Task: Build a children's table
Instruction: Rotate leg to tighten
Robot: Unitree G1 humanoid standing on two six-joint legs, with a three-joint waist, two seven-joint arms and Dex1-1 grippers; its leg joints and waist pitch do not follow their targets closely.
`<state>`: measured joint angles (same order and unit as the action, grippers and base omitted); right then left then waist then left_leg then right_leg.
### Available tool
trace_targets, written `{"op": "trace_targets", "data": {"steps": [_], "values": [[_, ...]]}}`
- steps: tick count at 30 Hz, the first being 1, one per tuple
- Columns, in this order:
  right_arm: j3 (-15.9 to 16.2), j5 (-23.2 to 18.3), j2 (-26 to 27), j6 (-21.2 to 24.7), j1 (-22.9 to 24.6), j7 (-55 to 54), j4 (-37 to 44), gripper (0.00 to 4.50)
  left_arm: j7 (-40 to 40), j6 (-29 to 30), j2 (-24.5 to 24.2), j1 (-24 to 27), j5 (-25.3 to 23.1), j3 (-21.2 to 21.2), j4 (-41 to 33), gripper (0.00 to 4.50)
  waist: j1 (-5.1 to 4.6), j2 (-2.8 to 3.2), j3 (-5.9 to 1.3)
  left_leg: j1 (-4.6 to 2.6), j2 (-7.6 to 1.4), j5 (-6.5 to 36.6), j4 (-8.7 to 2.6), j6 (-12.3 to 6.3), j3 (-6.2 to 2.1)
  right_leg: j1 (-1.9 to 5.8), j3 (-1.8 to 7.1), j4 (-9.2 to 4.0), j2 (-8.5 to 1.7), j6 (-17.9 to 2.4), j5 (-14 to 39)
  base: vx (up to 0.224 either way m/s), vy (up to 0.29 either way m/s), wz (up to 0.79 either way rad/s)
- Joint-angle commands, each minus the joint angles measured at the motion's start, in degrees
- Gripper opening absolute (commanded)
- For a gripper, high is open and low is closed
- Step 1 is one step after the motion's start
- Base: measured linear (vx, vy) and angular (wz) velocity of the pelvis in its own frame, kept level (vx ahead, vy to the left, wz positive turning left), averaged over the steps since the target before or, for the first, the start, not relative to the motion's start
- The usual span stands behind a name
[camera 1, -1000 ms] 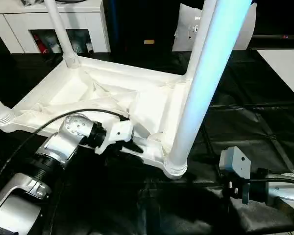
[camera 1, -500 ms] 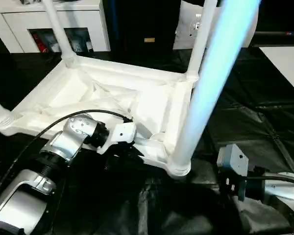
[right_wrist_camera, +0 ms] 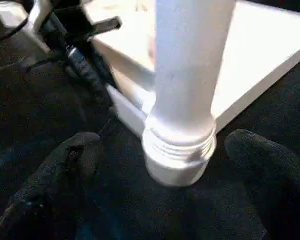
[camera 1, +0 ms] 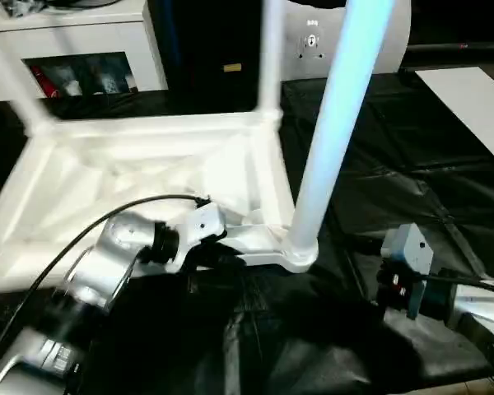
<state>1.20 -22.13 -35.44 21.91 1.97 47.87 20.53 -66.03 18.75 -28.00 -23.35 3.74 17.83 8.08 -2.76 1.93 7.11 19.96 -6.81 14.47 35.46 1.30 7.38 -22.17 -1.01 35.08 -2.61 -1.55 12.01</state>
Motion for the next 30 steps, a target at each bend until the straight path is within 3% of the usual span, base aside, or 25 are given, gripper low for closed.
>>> {"op": "trace_targets", "data": {"steps": [1,3,5,7,8,10,12,13,17,18,20,21,24,27,30], "values": [[-0.3,0.3,0.5,0.3,-1.6,-0.6,-1.3,4.50,-0.5,-2.9,-0.4,2.5,1.9,0.1,-0.9,0.04,0.64,-1.52,-2.36,0.94,-5.42,4.3,-4.77,-8.38,-1.91,2.68,3.01,-5.00,-6.24,-14.7,16.7,0.000,0.000,0.00],[0.1,0.2,1.2,0.2,-3.1,-0.3,-3.0,4.50,-2.1,-3.7,-1.2,3.2,2.1,0.5,-1.8,0.04,0.54,-1.27,-2.48,0.81,-5.46,4.0,-4.73,-8.54,-1.94,2.49,3.05,-4.80,-6.22,-14.7,15.7,0.000,0.000,0.00],[1.0,-1.8,2.0,-1.1,-5.5,3.0,-5.8,4.50,-4.5,-6.3,-2.6,3.4,0.9,1.6,-1.5,0.04,0.57,-1.36,-2.72,0.87,-5.52,1.3,-4.59,-9.58,-1.99,2.54,2.96,-4.30,-6.23,-15.7,10.8,0.000,0.000,0.00],[1.7,-2.8,1.9,-1.7,-6.7,5.9,-7.3,4.50,-5.2,-7.1,-2.9,3.0,0.5,2.0,-1.2,0.04,0.68,-1.53,-2.92,0.91,-5.46,-1.4,-4.29,-11.30,-1.80,2.64,2.90,-3.91,-6.26,-16.5,6.1,0.000,0.000,0.00],[2.4,-3.3,1.8,-2.4,-8.1,8.5,-9.2,4.21,-5.4,-7.7,-2.7,2.5,0.7,1.8,-0.9,0.00,0.88,-1.38,-3.05,0.98,-5.50,-3.1,-4.12,-12.30,-1.76,2.70,2.86,-3.61,-6.32,-17.0,3.6,0.000,0.000,0.00],[2.9,-3.5,1.9,-2.8,-9.5,10.4,-11.2,4.14,-5.6,-8.2,-2.2,1.8,1.1,1.6,-0.3,0.00,1.40,-1.45,-3.38,0.92,-5.49,-6.2,-3.73,-13.99,-1.55,2.54,2.68,-3.00,-6.24,-18.0,-0.5,0.000,0.000,0.00],[3.6,-3.3,1.8,-3.4,-10.7,12.0,-12.9,4.02,-5.7,-8.8,-2.0,1.4,1.5,1.4,0.1,0.00,1.79,-1.51,-3.41,1.05,-5.43,-7.5,-3.58,-14.82,-1.44,2.49,2.56,-2.74,-6.20,-18.5,-1.7,0.000,0.000,0.00],[4.6,-2.3,1.9,-4.6,-12.7,14.1,-15.8,3.76,-6.0,-9.5,-1.8,0.8,1.7,1.5,0.9,0.00,1.86,-1.56,-3.37,1.07,-5.47,-7.7,-3.59,-14.94,-1.42,2.46,2.57,-2.74,-6.21,-18.5,-1.8,0.000,0.000,0.00],[6.5,-1.5,2.4,-5.7,-17.0,18.2,-21.2,3.62,-8.6,-10.6,-2.6,0.4,1.1,2.8,2.0,0.00,2.03,-1.66,-3.11,0.99,-5.42,-4.6,-3.70,-13.81,-1.21,2.34,2.49,-3.26,-6.23,-18.6,3.2,0.000,0.000,0.00],[6.9,-1.1,2.5,-6.3,-17.7,18.8,-22.2,3.35,-9.0,-10.6,-2.8,0.4,1.0,3.0,2.1,0.00,2.12,-1.60,-3.13,0.88,-5.52,-4.2,-3.72,-13.51,-1.18,2.30,2.49,-3.31,-6.30,-18.6,3.9,0.000,0.000,0.00],[7.6,-0.7,2.3,-6.5,-18.8,20.0,-23.8,3.23,-9.3,-10.9,-3.0,0.3,0.7,3.4,2.2,0.00,2.17,-1.56,-3.24,0.86,-5.61,-4.6,-3.70,-13.41,-1.15,2.30,2.41,-3.17,-6.26,-18.6,3.4,0.000,0.000,0.00],[7.8,-0.7,2.4,-6.6,-19.3,20.4,-24.4,3.23,-9.4,-11.0,-3.1,0.1,0.6,3.5,2.3,0.00,2.11,-1.97,-3.31,0.88,-5.69,-5.3,-3.70,-13.80,-1.13,2.33,2.31,-2.97,-6.23,-18.8,2.2,0.000,0.000,0.00],[8.5,-0.8,2.5,-6.7,-20.7,22.1,-26.2,2.83,-9.7,-11.5,-3.1,-0.3,0.5,3.5,3.1,0.00,2.17,-1.72,-3.50,0.94,-5.67,-7.5,-3.47,-15.03,-1.17,2.34,2.12,-2.50,-6.33,-19.4,-0.7,0.000,0.000,0.00],[9.3,-0.5,3.1,-7.0,-22.2,23.8,-28.2,2.63,-10.0,-12.1,-3.2,-1.0,0.2,3.5,4.0,0.00,2.11,-1.81,-3.40,1.06,-5.67,-7.3,-3.46,-15.57,-1.18,2.31,1.93,-2.51,-6.41,-19.5,-0.4,0.000,0.000,0.00],[9.7,-0.7,3.2,-6.8,-22.8,25.0,-29.0,2.36,-10.2,-12.0,-3.2,-1.4,0.2,3.5,4.2,0.00,2.10,-1.86,-3.25,0.96,-5.72,-5.3,-3.55,-14.61,-1.10,2.29,1.91,-2.81,-6.51,-19.4,2.1,0.000,0.000,0.00]]}}
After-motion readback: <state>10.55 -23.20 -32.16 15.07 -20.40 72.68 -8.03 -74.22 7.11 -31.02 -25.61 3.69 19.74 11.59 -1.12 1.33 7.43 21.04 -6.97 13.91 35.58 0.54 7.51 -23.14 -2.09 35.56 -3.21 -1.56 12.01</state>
